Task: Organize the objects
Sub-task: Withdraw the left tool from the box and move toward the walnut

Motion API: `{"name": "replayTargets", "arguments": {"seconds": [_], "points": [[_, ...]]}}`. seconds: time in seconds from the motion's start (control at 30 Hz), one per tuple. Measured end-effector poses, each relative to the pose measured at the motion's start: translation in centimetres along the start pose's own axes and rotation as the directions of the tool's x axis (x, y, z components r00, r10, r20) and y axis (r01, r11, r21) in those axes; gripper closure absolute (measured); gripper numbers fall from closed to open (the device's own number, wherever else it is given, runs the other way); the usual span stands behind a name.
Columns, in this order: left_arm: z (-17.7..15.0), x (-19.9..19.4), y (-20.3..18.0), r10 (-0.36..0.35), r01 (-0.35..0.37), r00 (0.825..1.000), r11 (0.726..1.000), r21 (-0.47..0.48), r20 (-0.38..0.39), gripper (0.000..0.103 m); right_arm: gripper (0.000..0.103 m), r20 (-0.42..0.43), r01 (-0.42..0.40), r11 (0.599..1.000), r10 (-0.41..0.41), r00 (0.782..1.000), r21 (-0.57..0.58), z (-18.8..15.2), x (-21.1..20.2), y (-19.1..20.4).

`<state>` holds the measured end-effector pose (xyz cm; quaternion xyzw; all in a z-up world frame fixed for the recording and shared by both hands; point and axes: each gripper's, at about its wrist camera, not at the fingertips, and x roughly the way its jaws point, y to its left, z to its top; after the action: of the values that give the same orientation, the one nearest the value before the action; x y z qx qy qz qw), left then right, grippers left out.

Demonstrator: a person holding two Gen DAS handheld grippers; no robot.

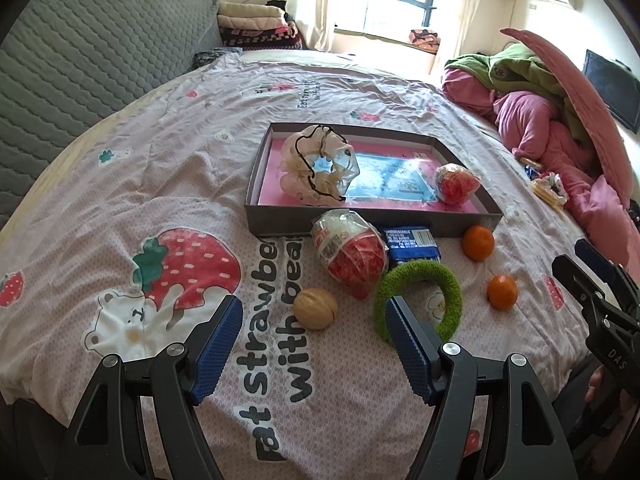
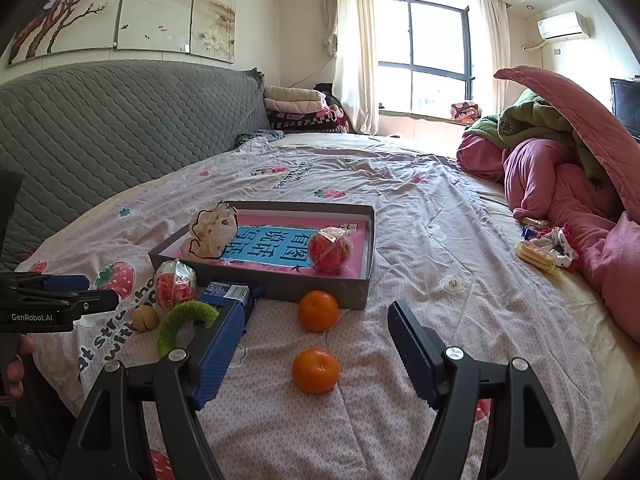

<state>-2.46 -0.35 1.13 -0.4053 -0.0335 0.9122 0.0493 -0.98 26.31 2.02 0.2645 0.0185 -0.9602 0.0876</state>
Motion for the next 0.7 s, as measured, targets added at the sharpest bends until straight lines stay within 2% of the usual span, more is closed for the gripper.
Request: {"name": "replayTargets", "arguments": {"seconds": [0.7], "points": [[-2.1, 0.8, -0.4, 0.005, -0.003, 0.999, 0.999, 0.032, -0.048, 0.028, 0.029, -0.045, -0.006, 1.0, 0.006, 0.999, 0.0, -1.2, 0.1, 0.2]]}}
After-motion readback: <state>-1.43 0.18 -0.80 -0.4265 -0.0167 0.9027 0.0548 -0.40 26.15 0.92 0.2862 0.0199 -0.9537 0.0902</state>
